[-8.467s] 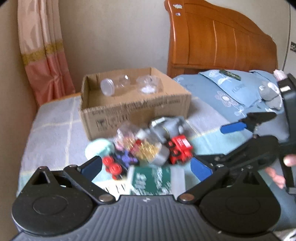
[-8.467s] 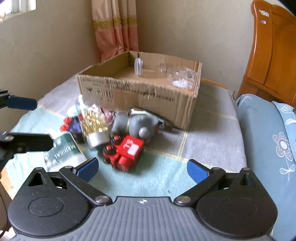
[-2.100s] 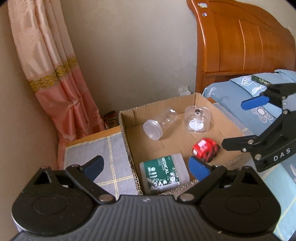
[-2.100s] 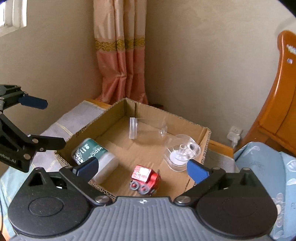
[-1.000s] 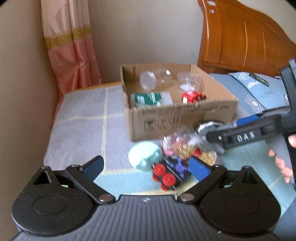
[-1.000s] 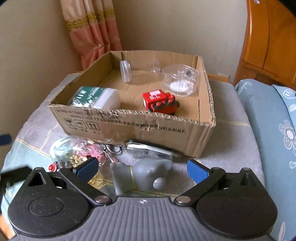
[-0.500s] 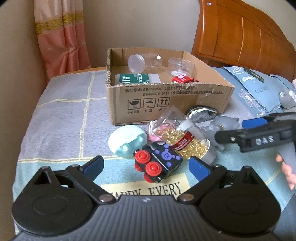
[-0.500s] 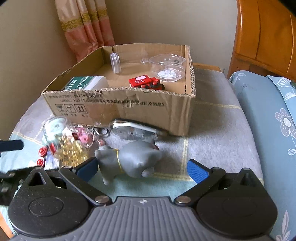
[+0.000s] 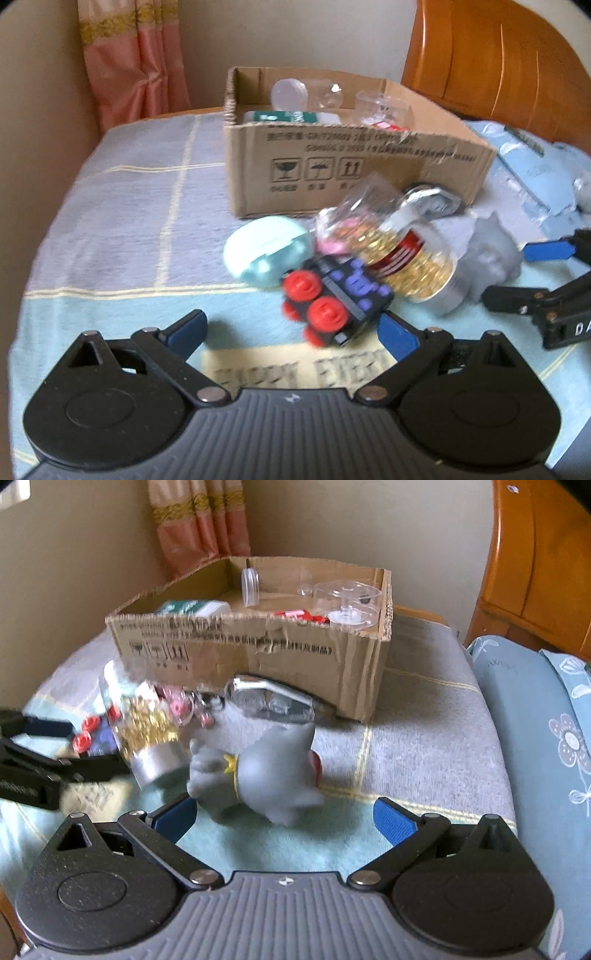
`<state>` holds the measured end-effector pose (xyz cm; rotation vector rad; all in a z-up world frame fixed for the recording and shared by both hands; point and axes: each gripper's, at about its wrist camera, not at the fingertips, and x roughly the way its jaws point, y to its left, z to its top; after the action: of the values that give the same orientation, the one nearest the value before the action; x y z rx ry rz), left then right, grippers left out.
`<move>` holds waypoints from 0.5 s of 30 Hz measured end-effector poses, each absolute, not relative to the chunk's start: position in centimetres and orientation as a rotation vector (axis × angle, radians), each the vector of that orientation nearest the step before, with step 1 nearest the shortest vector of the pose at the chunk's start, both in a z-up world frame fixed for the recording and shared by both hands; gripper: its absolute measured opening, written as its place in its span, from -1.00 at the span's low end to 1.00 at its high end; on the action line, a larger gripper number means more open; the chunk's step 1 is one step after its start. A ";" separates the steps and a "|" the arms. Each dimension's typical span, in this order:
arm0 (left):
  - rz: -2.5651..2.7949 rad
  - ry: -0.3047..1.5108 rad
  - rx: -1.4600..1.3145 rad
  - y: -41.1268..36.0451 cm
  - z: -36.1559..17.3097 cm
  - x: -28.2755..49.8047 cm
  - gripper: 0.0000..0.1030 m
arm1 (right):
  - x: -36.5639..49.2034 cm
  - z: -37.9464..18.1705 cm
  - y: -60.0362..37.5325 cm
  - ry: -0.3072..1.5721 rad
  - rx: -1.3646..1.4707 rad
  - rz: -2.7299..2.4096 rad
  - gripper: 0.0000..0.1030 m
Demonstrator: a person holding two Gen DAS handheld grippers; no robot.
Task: Organize rigid objects
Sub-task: 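Grasp the black red-wheeled block toy with the left tool while the right tool grasps the grey toy figure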
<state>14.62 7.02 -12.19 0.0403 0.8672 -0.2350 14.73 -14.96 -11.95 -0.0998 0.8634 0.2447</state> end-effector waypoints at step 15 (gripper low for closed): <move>-0.294 0.831 0.014 7.1 -12.5 14.1 0.91 | 13.6 -13.2 -15.6 0.835 -0.131 0.246 1.00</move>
<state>14.14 7.07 -12.51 0.0137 0.8312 -0.2941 13.62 -15.55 -13.19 -0.1309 0.8346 0.2458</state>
